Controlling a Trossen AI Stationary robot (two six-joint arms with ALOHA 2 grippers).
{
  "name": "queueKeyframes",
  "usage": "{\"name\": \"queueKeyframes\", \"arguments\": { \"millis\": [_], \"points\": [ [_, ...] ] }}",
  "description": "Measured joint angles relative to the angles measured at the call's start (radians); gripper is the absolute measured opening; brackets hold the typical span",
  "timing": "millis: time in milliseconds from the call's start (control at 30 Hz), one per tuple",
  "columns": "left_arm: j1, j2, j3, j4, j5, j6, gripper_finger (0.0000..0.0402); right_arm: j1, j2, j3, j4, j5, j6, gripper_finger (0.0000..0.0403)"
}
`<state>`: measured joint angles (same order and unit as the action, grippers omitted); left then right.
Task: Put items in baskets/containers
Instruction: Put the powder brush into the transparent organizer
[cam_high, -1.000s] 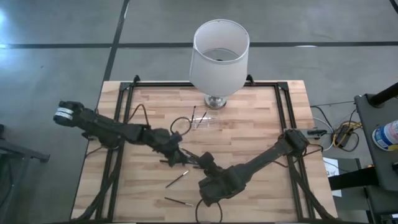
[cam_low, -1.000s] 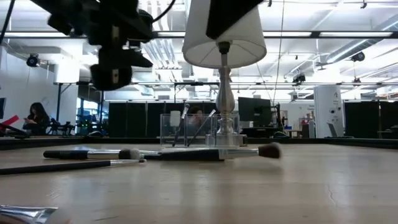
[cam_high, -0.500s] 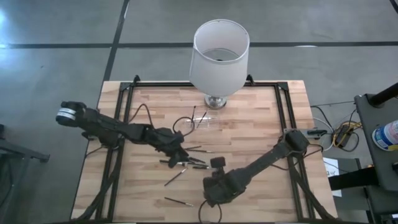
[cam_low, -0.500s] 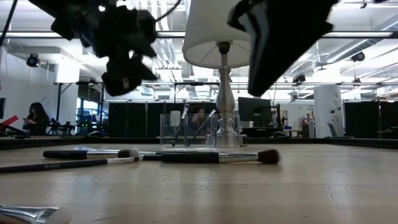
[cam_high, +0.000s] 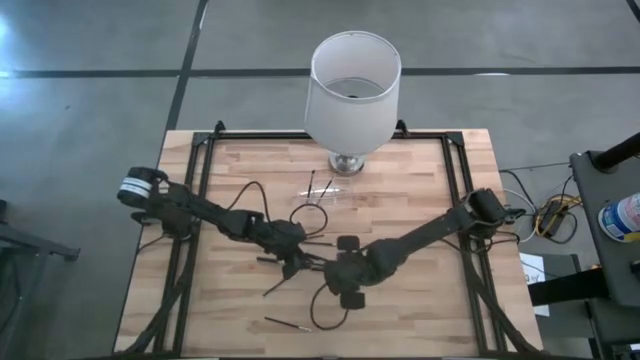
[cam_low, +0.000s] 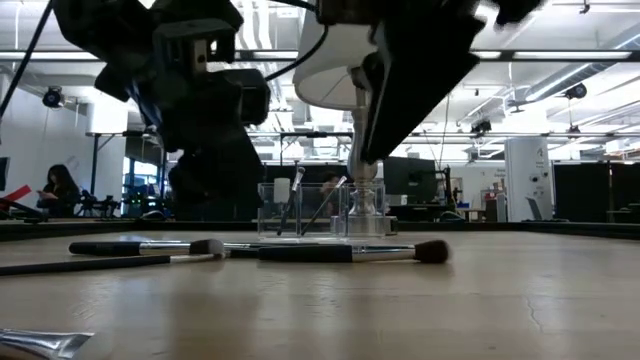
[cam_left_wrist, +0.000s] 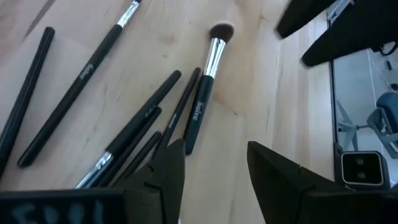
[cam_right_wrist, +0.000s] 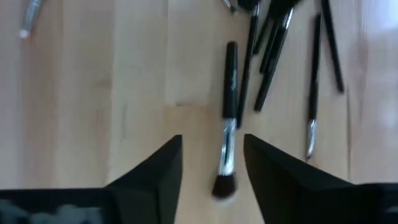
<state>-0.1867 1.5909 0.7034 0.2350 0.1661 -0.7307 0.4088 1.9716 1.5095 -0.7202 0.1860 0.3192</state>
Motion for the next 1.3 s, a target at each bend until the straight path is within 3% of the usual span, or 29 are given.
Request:
{"name": "queueKeyframes", "arguments": {
  "millis": [233,833,1300],
  "points": [
    [-0.001,0.039,0.022,0.001,-0.003,0.017,0.0165,-0.021,0.054,-0.033,0.028,-0.006,-0.061,0.0199],
    [-0.003,0.069,0.022,0.008,-0.008,0.026,0.0165,-0.059,0.074,-0.124,0.197,-0.035,-0.087,0.0164],
    [-0.003,0.069,0.02,0.009,-0.002,0.015,0.0165,-0.055,0.072,-0.194,0.268,-0.136,-0.042,0.0137]
  ]
}}
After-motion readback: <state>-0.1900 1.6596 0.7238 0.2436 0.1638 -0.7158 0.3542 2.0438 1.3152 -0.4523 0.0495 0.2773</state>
